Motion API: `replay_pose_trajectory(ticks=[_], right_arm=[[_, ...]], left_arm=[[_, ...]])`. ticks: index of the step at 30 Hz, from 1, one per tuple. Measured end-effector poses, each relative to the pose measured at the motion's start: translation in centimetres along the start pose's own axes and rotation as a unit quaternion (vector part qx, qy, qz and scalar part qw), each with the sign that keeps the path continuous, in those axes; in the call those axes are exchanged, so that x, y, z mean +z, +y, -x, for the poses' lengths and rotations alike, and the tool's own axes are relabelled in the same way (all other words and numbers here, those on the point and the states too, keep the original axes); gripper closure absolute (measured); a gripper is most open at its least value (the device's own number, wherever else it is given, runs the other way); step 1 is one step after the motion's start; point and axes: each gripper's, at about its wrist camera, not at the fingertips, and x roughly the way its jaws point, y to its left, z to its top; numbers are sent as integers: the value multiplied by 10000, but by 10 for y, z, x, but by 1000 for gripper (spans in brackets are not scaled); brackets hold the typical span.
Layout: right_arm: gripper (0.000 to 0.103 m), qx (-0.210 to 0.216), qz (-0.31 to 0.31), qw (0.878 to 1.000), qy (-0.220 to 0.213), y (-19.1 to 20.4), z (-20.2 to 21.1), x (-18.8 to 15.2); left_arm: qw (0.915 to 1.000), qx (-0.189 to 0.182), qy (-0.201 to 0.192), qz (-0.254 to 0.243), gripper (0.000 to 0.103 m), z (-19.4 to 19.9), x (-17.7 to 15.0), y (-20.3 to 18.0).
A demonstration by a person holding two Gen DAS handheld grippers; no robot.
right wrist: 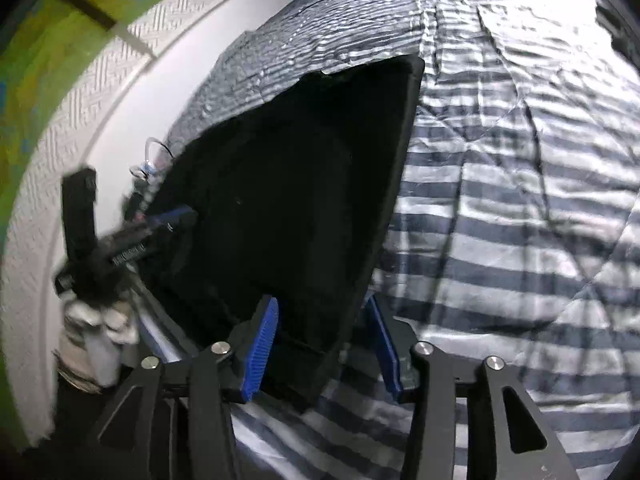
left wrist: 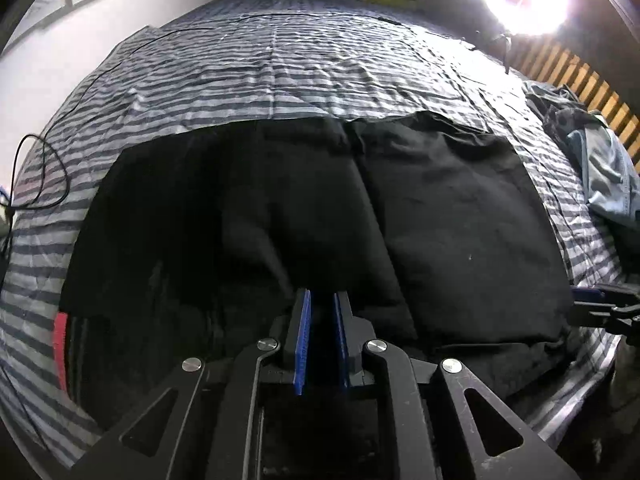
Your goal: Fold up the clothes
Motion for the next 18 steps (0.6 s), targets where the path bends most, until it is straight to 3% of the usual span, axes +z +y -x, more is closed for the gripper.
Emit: replay_pose_trajectory(ticks=[3,7,10,12,18], right_arm=[[56,48,-66,10000,-33,3,-3,1],[57,71,-102,9999,-37,3,-4,0],[73,-49,-99,9999,0,3,-6,2],[82,-10,-194,9998,16,0,-5,3],[86,163,-293,9994,-11,-5,2,7]], left_arm=[[9997,-109,-193,132,90,16,4,-1],[9982,-363,-366,-297,90,26,8,-25],[9972,-72,97,-735,90,-4,3,-40],[9959,25,25,-906,88,-10,0,-44],[9982,-274,-145,-512,87,7,2,-26]])
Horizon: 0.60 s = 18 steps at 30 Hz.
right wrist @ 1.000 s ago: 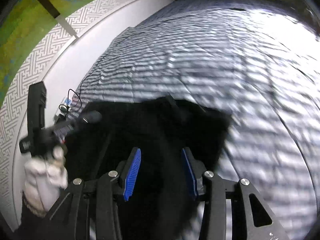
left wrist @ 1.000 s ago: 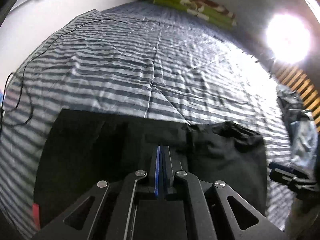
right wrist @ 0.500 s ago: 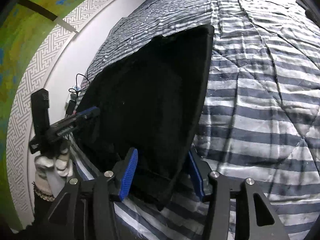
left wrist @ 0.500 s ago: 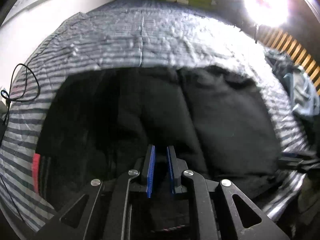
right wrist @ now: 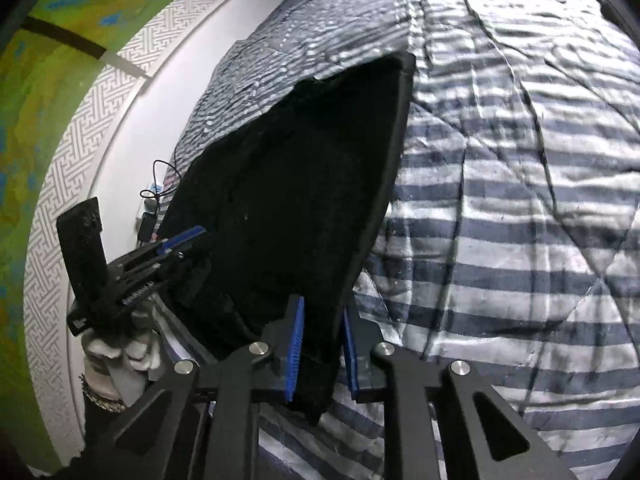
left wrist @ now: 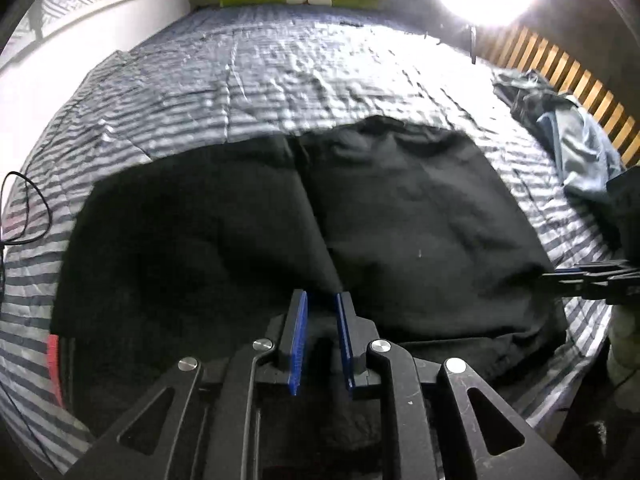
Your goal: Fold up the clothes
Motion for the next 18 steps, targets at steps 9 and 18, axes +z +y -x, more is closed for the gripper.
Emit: replay_pose_trajectory(ticks=[9,18], right_arm=[[71,-186,-96,9998,50,-7,-2,-4],[96,218,-140,9996,-127,10,6,7]], left_arm=[[9996,-115,194,157,87,-5,-2,7],[9996,-98,177,209,87,-1,-4,8]])
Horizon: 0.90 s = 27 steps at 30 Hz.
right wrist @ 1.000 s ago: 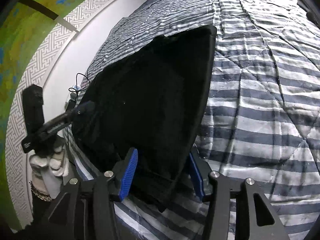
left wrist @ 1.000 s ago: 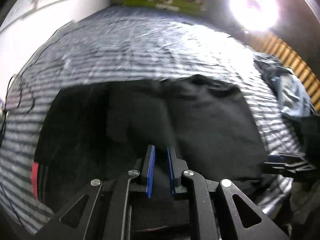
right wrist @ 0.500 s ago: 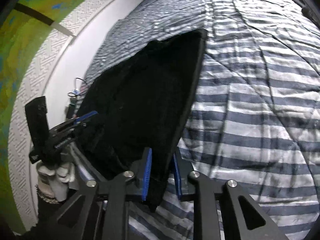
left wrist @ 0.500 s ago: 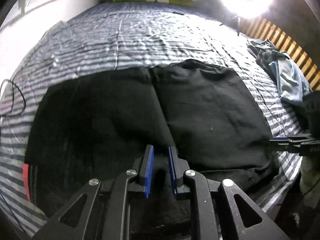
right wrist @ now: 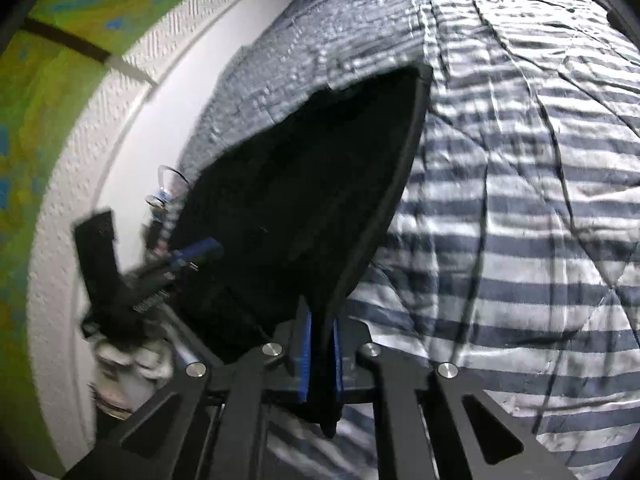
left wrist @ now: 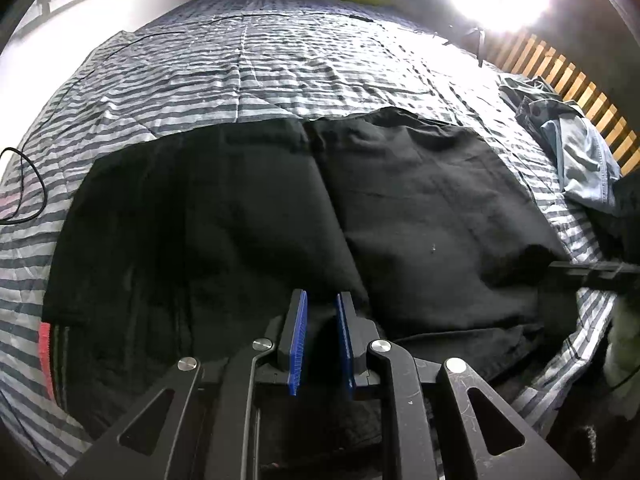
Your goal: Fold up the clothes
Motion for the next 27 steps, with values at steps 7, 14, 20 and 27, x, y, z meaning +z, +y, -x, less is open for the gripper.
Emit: replay_pose_trajectory(ticks=[7,14,20,27], right_arm=[[97,111,234,9994,-215,39,19,17],[97,344,783,9957,-356,102,17,39],[97,656,1317,9889,-206,165,-19,49],[98,856,2023,9746,436,241,-112,40]], left_arm=[[9990,-22,-362,275,87,27,1,16],[9856,189,-969,1371,87,72,-5,90],[9649,456,-1387,2182,87,102,-21,151],[9346,436,-1718,3084,87,129,-49,215]])
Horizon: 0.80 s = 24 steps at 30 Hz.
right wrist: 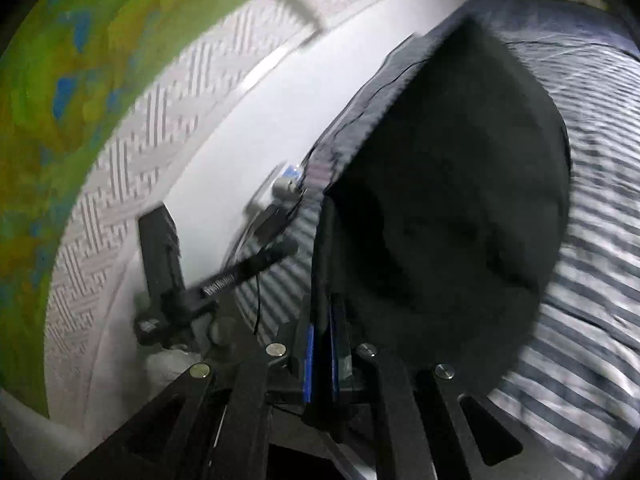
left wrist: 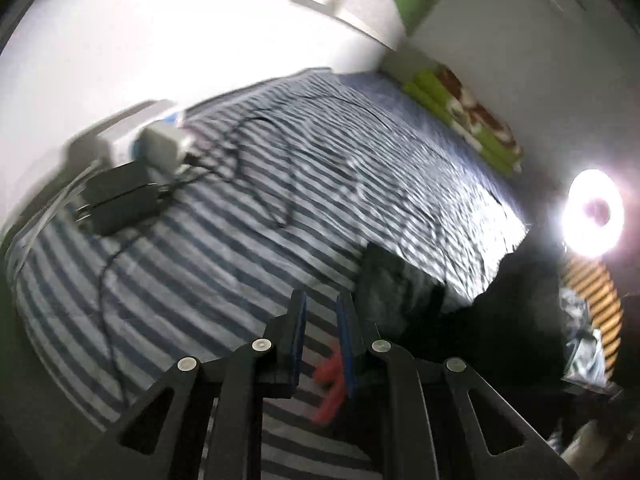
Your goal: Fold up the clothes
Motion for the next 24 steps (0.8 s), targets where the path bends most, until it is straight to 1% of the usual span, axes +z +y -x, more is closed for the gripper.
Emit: replay_pose_trajectory(ticks=[2,4,6,7,8,10,11,12,14,16,17,20,22,24], right_arm=[[97,-98,130,9996,235,6,-36,1],[97,-188,106,9982,557,3,-71,-2],[92,-333,10,9964,776,-5,-101,-4],[89,-303,-40,9961,827,-8,-109,-5],[84,-274,-68,9960,852,-10,-112,-6],[76,-156,-52,9966,804,-8,-107,-8],[69,-102,45,9968,788,-4,-103,-9],[65,-59,167,9970,755,3,-98,-10],[65,1,394,9970,662,9,-84,-17],[64,126,473,9978,443,5,-59,-22],[64,80,471,9983,338,2,-47,-21],[64,-385,335,9987,-22,-21,-11,-29],[64,-730,170,9971,-90,-43,6,-37],[64,-1022,-90,9946,-157,-68,16,-40]], left_arm=[[9997,2,-63,238,87,3,4,16],[9993,44,-87,349,87,4,5,24],[9994,58,-98,332,87,4,7,27],[9994,45,-99,323,87,4,7,26],[9995,27,-80,301,87,3,7,24],[9998,38,-33,167,87,-1,5,17],[9999,47,-16,113,87,-3,5,11],[10000,2,17,57,87,-5,4,7],[10000,-37,48,-15,87,-7,3,-1],[9999,-81,69,-135,87,-7,0,-10],[9996,-122,106,-221,87,-8,-3,-16],[9977,-189,255,-599,87,-11,-12,-34],[9946,-194,340,-959,87,-13,-24,-52],[9911,-311,445,-1219,87,-15,-35,-67]])
